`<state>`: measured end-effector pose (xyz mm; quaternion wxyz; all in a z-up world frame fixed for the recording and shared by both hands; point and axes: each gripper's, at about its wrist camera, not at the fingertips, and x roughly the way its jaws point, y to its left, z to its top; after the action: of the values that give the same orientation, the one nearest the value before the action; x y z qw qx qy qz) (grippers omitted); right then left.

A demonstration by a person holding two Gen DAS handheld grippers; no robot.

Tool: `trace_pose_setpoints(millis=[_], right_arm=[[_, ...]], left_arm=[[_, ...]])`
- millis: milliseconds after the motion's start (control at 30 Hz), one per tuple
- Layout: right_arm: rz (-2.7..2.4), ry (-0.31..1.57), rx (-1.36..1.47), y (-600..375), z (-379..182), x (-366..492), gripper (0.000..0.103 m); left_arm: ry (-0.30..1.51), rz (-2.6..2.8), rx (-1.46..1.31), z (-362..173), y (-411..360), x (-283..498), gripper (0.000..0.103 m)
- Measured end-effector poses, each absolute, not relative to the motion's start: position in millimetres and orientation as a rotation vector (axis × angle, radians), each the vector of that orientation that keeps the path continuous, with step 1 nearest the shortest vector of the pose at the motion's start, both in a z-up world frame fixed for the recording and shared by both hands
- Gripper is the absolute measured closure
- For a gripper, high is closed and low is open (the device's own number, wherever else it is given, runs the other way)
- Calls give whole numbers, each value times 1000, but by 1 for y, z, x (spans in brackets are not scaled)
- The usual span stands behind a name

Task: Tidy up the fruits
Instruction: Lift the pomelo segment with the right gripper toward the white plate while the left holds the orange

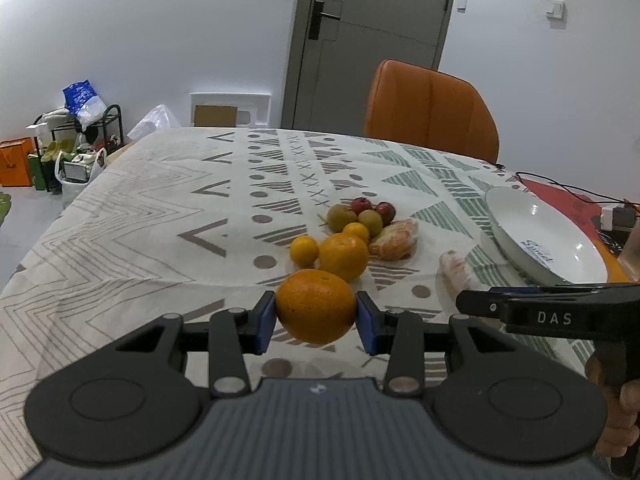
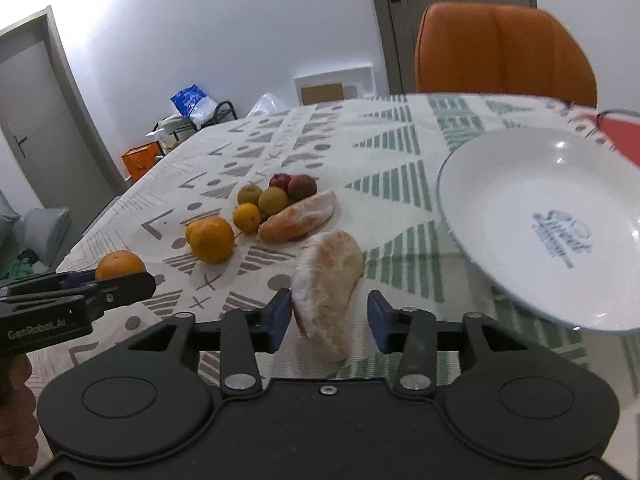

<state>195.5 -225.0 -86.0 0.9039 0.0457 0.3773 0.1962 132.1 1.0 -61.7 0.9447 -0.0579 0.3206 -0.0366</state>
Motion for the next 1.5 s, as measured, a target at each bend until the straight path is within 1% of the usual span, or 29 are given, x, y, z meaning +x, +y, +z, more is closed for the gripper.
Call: trace_pose_setpoints(millis=[33,100,167,267,333,367,467,667,733,767,800,833,867,1000,1133,1167,1233,1267,1300,1367,1500], right_arm=[[404,772,90,-222,-86,196,54],[408,768,78,-216,-86,199,45],[408,762,66,-210,-88,203,40],[398,745,25,-199,-90,207,40],[393,733,0,-194,-90,207,49],[392,729,-9,-193,-90,207,65],[400,732,30,-199,-85,209,65],[400,658,78,-223,-59,201,67],[397,638,84,-230,-52,198,69],[403,629,95,-234,-48,197,89],[394,624,102,-238,-45,197,92],[391,620,110,-243,-42,197,101],[386,614,118,-247,-40,197,103],[359,615,127,-260,-43,198,103],[366,654,164,-269,-50,198,103],[375,665,179,-270,-52,198,98],[379,675,194,-270,-54,198,84],[384,674,191,-269,-55,198,70],[388,671,185,-267,-56,198,58],[408,673,175,-261,-59,199,49],[441,699,153,-244,-66,205,40]], left_arm=[[655,-69,-120,-62,4,132,62],[660,-57,-126,-62,9,132,62],[661,-46,-130,-62,13,132,62],[659,-39,-137,-62,18,131,62],[662,-38,-140,-62,19,132,62],[663,-39,-141,-62,20,132,62],[662,-46,-141,-61,19,134,62],[645,-76,-116,-54,4,143,62],[634,-91,-108,-50,-3,146,62],[629,-99,-103,-49,-7,147,62],[625,-107,-98,-47,-11,148,62],[624,-114,-94,-46,-15,150,62],[621,-121,-89,-45,-19,151,62],[610,-147,-68,-41,-33,153,62],[606,-156,-62,-39,-41,153,62],[606,-156,-61,-38,-42,153,62],[607,-153,-60,-38,-42,153,62],[607,-149,-60,-38,-40,153,62],[608,-145,-62,-38,-39,152,62],[608,-136,-65,-37,-35,152,62],[609,-117,-70,-37,-26,152,62]])
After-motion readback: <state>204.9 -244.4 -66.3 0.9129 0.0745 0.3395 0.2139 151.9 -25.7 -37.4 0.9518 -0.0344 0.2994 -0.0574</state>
